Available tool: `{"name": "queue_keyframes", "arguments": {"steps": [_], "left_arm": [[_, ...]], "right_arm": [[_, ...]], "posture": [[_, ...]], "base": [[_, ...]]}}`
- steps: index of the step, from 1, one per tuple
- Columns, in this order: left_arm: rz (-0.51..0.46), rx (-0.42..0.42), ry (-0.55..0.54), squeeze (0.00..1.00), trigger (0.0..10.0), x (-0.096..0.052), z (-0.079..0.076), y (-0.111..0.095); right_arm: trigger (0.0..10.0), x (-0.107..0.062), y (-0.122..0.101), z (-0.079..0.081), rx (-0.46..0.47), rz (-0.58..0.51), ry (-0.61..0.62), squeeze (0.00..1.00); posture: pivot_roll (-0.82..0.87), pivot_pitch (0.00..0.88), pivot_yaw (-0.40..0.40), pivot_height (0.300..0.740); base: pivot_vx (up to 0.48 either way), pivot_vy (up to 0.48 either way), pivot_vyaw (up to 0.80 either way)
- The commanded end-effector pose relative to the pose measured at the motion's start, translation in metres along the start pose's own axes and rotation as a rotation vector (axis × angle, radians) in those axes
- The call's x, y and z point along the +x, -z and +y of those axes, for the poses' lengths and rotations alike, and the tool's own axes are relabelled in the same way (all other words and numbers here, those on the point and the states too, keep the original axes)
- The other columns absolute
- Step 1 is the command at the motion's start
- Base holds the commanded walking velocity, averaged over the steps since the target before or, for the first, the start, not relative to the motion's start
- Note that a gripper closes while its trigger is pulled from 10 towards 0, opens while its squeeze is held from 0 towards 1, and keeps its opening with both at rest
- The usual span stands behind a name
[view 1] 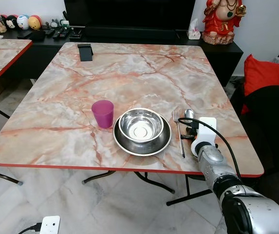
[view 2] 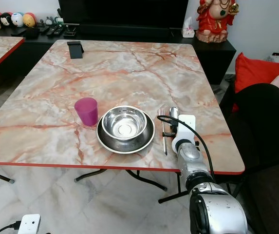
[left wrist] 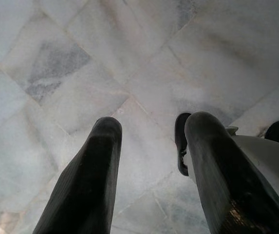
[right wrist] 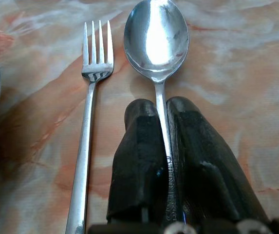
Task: Setting the table
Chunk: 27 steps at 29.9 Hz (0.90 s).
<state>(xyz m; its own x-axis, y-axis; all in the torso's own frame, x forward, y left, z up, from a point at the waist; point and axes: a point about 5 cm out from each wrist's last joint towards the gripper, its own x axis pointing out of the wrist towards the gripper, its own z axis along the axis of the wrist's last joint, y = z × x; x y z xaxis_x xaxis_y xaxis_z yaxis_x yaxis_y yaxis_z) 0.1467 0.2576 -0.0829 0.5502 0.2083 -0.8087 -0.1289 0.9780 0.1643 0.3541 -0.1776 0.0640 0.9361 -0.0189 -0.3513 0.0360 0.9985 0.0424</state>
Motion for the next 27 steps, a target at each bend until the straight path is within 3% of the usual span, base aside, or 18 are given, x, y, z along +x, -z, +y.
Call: {"name": "queue_keyframes", "arguments": {"steps": [1,27], "left_arm": [[0.026,-0.001,-0.006,0.00,10.0,-0.0012,0.0016,0.0060],[0.024,0.003,-0.005,0.00,10.0,-0.0013,0.0023,0.0058]], "right_arm": [[10.0,0.0017,-0.0053,0.0020,0.006,-0.007,-0.003,0.00],[10.0,0.0016,-0.0046,0.0019,0.005,-0.002,-0.004,0.00]], "posture": [[0.02,0.000,-0.032,0.740],[0.02,0.000,-0.030,0.740]], "base": [[0.000,0.000,0.00],[0.000,0.000,0.00]]}}
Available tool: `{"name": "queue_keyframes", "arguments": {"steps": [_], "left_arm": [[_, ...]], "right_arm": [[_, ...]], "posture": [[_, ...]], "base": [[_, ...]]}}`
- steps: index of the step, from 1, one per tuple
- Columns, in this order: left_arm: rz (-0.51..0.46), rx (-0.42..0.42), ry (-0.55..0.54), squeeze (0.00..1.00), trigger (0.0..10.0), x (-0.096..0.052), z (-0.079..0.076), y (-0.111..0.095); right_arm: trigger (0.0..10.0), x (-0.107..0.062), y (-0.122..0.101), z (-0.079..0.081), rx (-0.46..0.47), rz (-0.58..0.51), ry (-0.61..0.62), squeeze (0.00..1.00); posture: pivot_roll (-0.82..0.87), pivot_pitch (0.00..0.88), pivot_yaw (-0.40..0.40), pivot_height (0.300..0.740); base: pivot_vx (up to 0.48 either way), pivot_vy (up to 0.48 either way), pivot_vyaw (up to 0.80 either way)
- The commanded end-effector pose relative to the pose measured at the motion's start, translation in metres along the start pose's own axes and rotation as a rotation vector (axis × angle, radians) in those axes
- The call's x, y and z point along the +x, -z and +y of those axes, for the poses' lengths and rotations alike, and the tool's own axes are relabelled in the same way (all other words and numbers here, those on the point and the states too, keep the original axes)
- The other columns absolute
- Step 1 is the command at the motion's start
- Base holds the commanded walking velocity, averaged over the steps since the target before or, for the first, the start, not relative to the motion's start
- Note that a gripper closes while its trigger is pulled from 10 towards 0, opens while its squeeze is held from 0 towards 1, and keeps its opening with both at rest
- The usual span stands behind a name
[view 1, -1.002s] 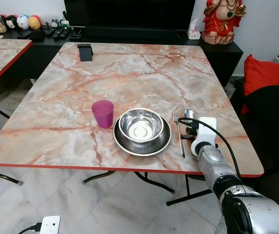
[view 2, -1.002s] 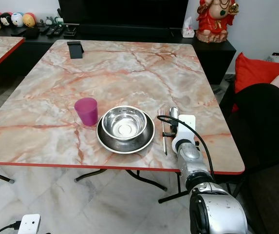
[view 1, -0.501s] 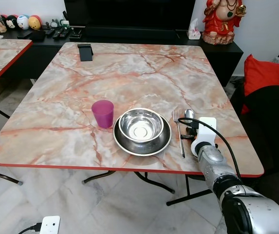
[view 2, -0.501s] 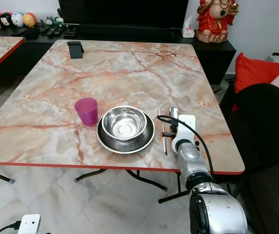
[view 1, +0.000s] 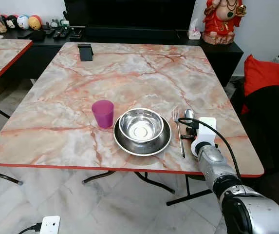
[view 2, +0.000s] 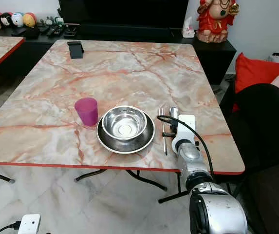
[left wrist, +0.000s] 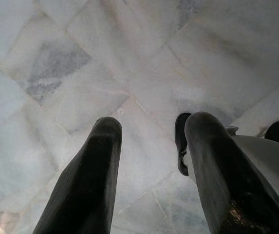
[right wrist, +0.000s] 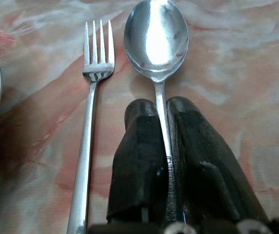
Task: Setting the table
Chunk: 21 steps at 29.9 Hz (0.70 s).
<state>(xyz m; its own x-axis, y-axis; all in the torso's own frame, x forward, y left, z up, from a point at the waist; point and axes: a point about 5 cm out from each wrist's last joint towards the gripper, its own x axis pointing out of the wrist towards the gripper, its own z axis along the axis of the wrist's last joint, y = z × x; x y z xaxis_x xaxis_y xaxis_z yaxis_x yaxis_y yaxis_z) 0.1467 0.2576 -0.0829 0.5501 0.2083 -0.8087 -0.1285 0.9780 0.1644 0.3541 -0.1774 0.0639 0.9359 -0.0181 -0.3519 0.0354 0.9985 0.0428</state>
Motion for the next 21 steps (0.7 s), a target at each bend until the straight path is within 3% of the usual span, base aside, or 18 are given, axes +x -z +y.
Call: {"name": "queue_keyframes", "arguments": {"steps": [1,19,20,21], "left_arm": [[0.024,0.003,-0.005,0.00,10.0,-0.0013,0.0023,0.0058],[0.024,0.003,-0.006,0.00,10.0,-0.0013,0.0027,0.0056],[0.024,0.003,-0.007,0.00,10.0,-0.0013,0.0028,0.0056],[0.024,0.003,-0.007,0.00,10.0,-0.0012,0.0028,0.0056]], "right_arm": [[10.0,0.0016,-0.0048,0.0017,0.005,-0.002,-0.003,0.00],[10.0,0.0015,-0.0034,0.0028,0.003,0.003,-0.005,0.00],[10.0,0.0015,-0.0032,0.0030,0.003,0.004,-0.006,0.19],[10.0,0.0015,-0.0032,0.0031,0.004,0.004,-0.006,0.19]], "posture": [[0.02,0.000,-0.030,0.740],[0.03,0.000,-0.029,0.740],[0.03,0.000,-0.029,0.740],[0.03,0.000,-0.029,0.740]], "base": [[0.000,0.000,0.00],[0.000,0.000,0.00],[0.000,0.000,0.00],[0.000,0.000,0.00]]}}
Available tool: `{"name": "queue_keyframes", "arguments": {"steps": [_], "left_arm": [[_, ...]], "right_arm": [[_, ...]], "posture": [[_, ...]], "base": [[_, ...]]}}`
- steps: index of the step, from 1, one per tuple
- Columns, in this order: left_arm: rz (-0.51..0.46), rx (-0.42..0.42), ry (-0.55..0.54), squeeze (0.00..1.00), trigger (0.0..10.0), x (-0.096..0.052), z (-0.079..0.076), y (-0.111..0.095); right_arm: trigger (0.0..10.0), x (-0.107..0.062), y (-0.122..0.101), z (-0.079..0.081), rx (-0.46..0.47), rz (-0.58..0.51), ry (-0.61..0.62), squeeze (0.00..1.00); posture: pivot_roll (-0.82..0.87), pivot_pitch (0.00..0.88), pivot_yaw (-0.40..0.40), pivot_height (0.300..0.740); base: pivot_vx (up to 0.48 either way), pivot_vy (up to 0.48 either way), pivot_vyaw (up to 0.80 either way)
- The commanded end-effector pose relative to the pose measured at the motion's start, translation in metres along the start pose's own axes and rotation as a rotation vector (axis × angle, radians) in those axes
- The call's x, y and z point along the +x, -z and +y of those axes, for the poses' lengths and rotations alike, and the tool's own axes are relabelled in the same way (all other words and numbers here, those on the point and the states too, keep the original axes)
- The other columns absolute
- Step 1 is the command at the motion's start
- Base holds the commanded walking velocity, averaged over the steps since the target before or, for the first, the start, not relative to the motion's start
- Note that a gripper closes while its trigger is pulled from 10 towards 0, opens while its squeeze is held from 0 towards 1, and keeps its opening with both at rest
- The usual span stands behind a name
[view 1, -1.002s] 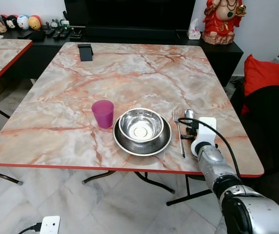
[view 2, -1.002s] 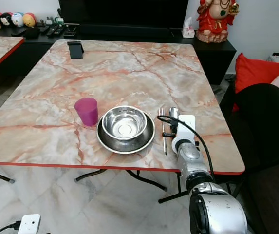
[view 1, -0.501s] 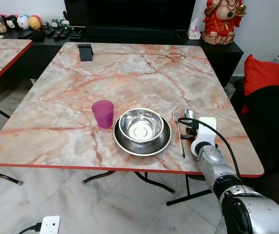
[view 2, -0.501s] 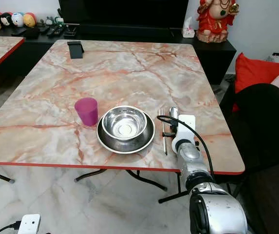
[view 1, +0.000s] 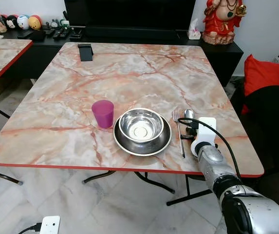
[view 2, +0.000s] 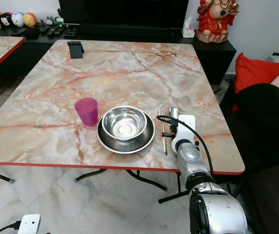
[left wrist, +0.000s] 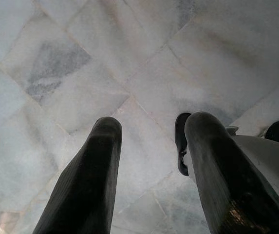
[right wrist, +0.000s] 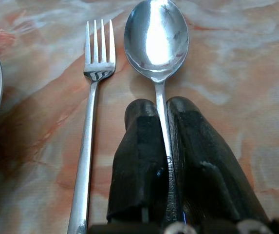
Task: Setting the table
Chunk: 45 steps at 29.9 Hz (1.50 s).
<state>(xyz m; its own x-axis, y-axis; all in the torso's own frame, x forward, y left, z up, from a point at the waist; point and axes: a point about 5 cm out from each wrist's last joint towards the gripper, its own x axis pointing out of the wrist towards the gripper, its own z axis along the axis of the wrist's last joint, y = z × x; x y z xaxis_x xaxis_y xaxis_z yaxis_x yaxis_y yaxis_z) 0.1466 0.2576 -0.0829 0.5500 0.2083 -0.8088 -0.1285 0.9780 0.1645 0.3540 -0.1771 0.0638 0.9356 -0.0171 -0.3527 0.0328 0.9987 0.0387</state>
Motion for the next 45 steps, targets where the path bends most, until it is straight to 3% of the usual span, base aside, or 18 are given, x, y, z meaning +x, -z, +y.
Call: {"name": "queue_keyframes", "arguments": {"steps": [1,10,11,23,24,26,28,30,32,33,36,37,38,39,45], "left_arm": [[0.024,0.003,-0.007,0.00,10.0,-0.0012,0.0028,0.0055],[0.023,0.006,-0.006,0.00,10.0,-0.0012,0.0030,0.0053],[0.023,0.007,-0.005,0.00,10.0,-0.0012,0.0031,0.0051],[0.022,0.008,-0.006,0.00,10.0,-0.0011,0.0033,0.0048],[0.022,0.008,-0.006,0.00,10.0,-0.0011,0.0033,0.0048],[0.022,0.008,-0.006,0.00,10.0,-0.0011,0.0033,0.0048],[0.022,0.008,-0.006,0.00,10.0,-0.0011,0.0035,0.0048],[0.022,0.009,-0.006,0.00,10.0,-0.0012,0.0034,0.0049],[0.022,0.009,-0.006,0.00,10.0,-0.0012,0.0036,0.0048],[0.022,0.009,-0.006,0.00,10.0,-0.0012,0.0036,0.0048],[0.022,0.010,-0.007,0.00,10.0,-0.0011,0.0037,0.0047],[0.022,0.010,-0.007,0.00,10.0,-0.0011,0.0038,0.0047],[0.022,0.010,-0.007,0.00,10.0,-0.0012,0.0039,0.0047],[0.022,0.011,-0.008,0.00,10.0,-0.0012,0.0039,0.0047],[0.022,0.012,-0.008,0.00,10.0,-0.0012,0.0040,0.0047]], "right_arm": [[10.0,0.0015,-0.0034,0.0030,0.009,0.003,-0.006,0.20],[10.0,0.0015,-0.0031,0.0039,0.011,0.003,-0.007,0.22],[10.0,0.0015,-0.0030,0.0040,0.012,0.004,-0.006,0.47],[10.0,0.0013,-0.0023,0.0040,0.013,0.006,-0.004,0.46],[10.0,0.0013,-0.0023,0.0041,0.013,0.005,-0.004,0.70],[10.0,0.0013,-0.0023,0.0041,0.013,0.005,-0.004,0.70],[10.0,0.0013,-0.0021,0.0044,0.014,0.006,-0.005,0.80],[10.0,0.0012,-0.0018,0.0041,0.014,0.006,-0.003,0.80],[10.0,0.0011,-0.0012,0.0045,0.015,0.008,-0.003,0.87],[10.0,0.0011,-0.0010,0.0046,0.015,0.008,-0.004,1.00],[10.0,0.0010,-0.0003,0.0043,0.011,0.011,-0.001,1.00],[10.0,0.0009,-0.0003,0.0042,0.010,0.012,0.001,0.59],[10.0,0.0009,-0.0003,0.0041,0.009,0.012,0.002,0.59],[10.0,0.0009,-0.0004,0.0039,0.007,0.010,0.004,0.00],[10.0,0.0009,-0.0012,0.0019,0.004,0.003,0.020,0.00]], "posture": [[0.03,0.000,-0.029,0.740],[0.03,0.000,-0.028,0.740],[0.03,0.000,-0.027,0.740],[0.03,0.000,-0.027,0.740],[0.03,0.000,-0.027,0.740],[0.03,0.000,-0.027,0.740],[0.03,0.000,-0.025,0.740],[0.03,0.000,-0.026,0.740],[0.03,0.000,-0.025,0.740],[0.03,0.000,-0.026,0.740],[0.03,0.000,-0.026,0.740],[0.03,0.000,-0.026,0.740],[0.03,0.000,-0.026,0.740],[0.03,0.000,-0.026,0.740],[0.03,0.000,-0.025,0.740]], "base": [[0.000,0.000,0.00],[0.000,0.000,0.00],[0.000,0.000,0.00],[0.000,0.000,0.00],[0.000,0.000,0.00],[0.000,0.000,0.00],[0.000,0.000,0.00],[0.000,0.000,0.00],[0.000,0.000,0.00],[0.000,0.000,0.00],[0.000,0.000,0.00],[0.000,0.000,0.00],[0.000,0.000,0.00],[0.000,0.000,0.00],[0.000,0.000,0.00]]}}
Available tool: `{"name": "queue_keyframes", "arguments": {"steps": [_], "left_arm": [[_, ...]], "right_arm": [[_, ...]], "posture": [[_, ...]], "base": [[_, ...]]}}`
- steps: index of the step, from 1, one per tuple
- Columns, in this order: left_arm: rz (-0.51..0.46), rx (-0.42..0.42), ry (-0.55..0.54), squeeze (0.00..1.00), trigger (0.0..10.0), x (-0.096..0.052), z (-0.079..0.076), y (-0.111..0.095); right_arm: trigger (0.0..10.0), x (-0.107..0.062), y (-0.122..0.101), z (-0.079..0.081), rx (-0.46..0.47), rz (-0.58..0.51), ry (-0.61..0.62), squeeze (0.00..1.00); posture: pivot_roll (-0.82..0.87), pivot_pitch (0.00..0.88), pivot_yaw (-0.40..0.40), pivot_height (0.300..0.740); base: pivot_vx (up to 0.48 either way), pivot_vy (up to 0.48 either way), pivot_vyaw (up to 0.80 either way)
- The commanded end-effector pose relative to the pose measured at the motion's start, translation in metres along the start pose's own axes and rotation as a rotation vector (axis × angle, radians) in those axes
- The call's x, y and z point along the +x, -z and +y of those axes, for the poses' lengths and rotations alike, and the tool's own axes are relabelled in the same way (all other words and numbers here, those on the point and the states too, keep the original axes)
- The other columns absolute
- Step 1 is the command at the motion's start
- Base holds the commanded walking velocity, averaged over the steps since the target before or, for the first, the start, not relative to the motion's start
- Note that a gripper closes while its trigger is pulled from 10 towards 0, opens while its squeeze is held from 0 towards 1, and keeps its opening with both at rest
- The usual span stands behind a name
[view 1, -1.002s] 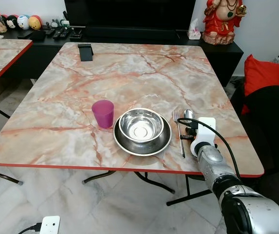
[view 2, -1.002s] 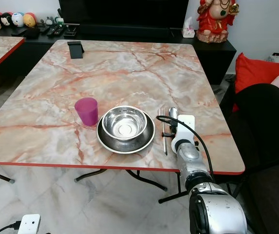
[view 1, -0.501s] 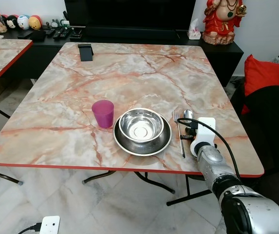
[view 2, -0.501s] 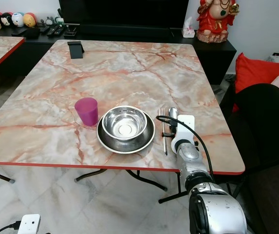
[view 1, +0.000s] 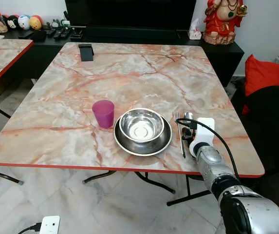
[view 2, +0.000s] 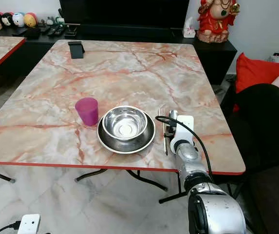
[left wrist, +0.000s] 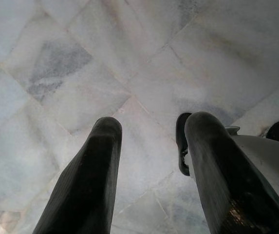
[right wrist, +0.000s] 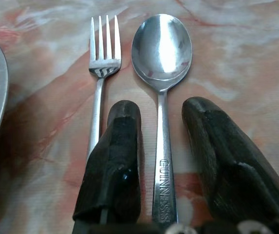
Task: Setting the table
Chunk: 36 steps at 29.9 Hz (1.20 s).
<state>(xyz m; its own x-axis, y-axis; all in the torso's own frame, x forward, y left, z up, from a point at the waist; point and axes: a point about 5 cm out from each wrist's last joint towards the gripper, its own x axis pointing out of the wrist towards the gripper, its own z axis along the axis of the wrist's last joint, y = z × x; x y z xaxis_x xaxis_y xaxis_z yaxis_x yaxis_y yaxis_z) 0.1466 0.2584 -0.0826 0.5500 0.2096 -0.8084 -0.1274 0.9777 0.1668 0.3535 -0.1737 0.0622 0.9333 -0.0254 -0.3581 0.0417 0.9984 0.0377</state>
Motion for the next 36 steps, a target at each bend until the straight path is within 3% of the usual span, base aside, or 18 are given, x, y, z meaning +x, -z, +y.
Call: {"name": "queue_keyframes", "arguments": {"steps": [1,6,18,22,24,30,36], "left_arm": [[0.022,0.010,-0.007,0.00,10.0,-0.001,0.003,0.005],[0.023,0.011,-0.007,0.00,10.0,-0.001,0.003,0.005],[0.022,0.018,-0.006,0.00,10.0,-0.002,0.004,0.006],[0.019,0.017,-0.009,0.00,10.0,-0.002,0.005,0.007],[0.018,0.019,-0.021,0.00,10.0,-0.002,0.007,0.007],[0.023,0.015,-0.022,0.00,10.0,-0.002,0.006,0.008],[0.024,-0.001,-0.019,0.00,10.0,-0.002,0.005,0.008]], "right_arm": [[10.0,0.001,-0.003,-0.002,0.000,-0.004,0.015,0.00],[10.0,0.001,-0.011,-0.005,-0.013,-0.055,0.040,0.00],[10.0,-0.003,-0.046,-0.007,0.043,-0.344,0.055,0.00],[10.0,-0.007,-0.047,-0.008,0.041,-0.412,0.071,0.00],[10.0,-0.018,-0.044,-0.008,0.029,-0.519,0.084,0.00],[10.0,-0.031,-0.038,-0.004,-0.018,-0.595,0.060,0.00],[10.0,-0.030,-0.039,0.000,0.000,-0.600,0.060,0.00]], "posture": [[0.03,0.000,-0.025,0.740],[0.03,0.000,-0.024,0.740],[0.02,0.000,-0.022,0.740],[0.02,0.000,-0.022,0.740],[0.02,0.000,-0.024,0.740],[0.00,0.000,-0.024,0.740],[0.00,0.000,-0.028,0.740]], "base": [[0.000,0.000,0.00],[0.000,0.000,0.00],[0.000,0.000,0.00],[0.000,0.000,0.00],[0.000,0.000,0.00],[0.000,0.000,0.00],[0.000,0.000,0.00]]}}
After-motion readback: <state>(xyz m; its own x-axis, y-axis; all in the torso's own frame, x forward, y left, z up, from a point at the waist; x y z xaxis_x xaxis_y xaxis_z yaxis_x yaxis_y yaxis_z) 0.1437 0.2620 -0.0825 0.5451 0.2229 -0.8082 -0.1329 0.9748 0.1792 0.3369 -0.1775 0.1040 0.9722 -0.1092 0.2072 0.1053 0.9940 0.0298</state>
